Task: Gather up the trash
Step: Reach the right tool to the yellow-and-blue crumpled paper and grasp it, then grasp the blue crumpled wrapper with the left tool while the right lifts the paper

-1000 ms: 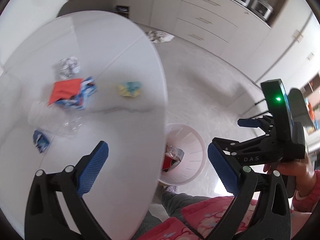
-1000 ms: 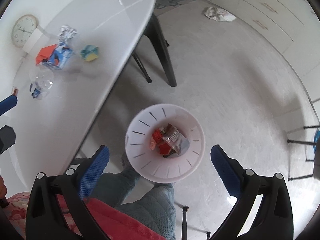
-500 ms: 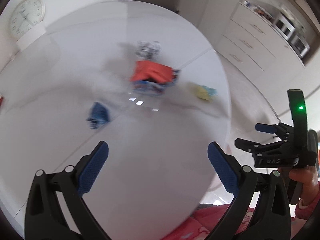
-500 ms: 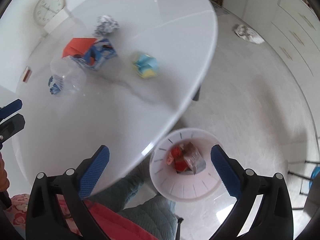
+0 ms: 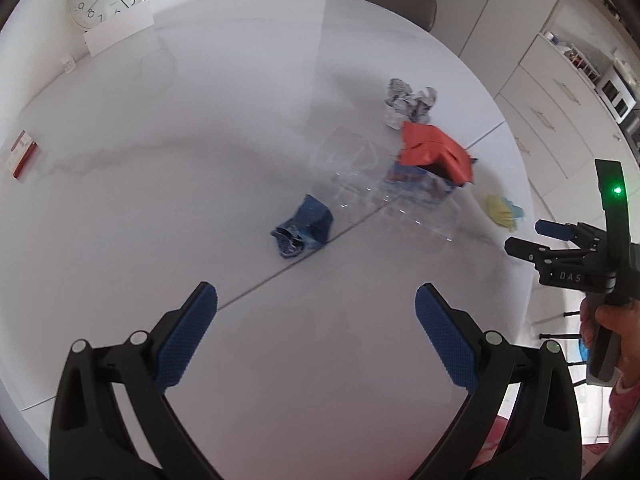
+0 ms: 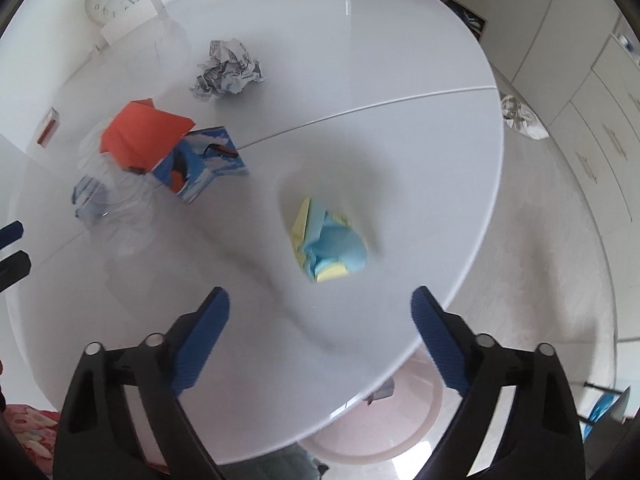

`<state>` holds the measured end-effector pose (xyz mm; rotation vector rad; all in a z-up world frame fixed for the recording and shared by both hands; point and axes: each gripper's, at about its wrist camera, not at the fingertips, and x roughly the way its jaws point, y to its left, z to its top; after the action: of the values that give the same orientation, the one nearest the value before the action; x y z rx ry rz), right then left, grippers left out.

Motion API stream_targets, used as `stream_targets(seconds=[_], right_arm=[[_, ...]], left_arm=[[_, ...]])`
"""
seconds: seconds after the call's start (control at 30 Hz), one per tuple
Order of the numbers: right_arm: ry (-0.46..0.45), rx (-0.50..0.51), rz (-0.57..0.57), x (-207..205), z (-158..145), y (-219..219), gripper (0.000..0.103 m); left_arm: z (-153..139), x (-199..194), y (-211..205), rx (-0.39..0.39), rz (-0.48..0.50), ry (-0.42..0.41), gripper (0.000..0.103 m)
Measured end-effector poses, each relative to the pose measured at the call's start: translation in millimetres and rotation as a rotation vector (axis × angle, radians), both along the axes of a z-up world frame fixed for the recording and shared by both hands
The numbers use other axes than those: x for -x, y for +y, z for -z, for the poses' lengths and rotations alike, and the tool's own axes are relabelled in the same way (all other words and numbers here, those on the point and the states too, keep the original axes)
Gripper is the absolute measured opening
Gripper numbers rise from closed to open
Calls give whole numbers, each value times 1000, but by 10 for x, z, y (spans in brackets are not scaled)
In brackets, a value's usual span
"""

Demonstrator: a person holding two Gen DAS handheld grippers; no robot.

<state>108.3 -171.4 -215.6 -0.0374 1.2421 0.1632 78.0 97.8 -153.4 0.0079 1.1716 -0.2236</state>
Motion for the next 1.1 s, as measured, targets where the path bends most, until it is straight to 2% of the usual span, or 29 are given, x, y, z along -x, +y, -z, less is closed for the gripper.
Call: stream_targets(seconds=[0.07, 0.23, 0.3, 0.4, 0.63, 0.9, 0.93, 1.1], right_arm=[[5, 16, -16, -57, 46, 24, 78], [9, 43, -40, -116, 94, 41, 46], [7, 55, -50, -134, 88, 40, 36], [14, 38, -47, -166, 86, 6, 35], [20, 12, -36, -163, 9, -138, 35], [29, -22, -20, -124, -79, -163, 35], [34, -23, -17, -125, -70, -167, 35], [38, -35, 8, -127, -80, -199, 35]], left_arm=[[71, -59, -11, -11, -1, 6, 95], [208, -199, -77, -26, 4, 15, 95], [266, -261, -108, -37, 8, 16, 95], [332, -321, -126, -45, 11, 18, 95], [470, -458, -159, -72, 10, 22, 86], [564, -580, -192, -101, 25, 32, 53], [576, -587, -199, -114, 25, 34, 44], [531, -583, -198, -97, 27, 18, 41]])
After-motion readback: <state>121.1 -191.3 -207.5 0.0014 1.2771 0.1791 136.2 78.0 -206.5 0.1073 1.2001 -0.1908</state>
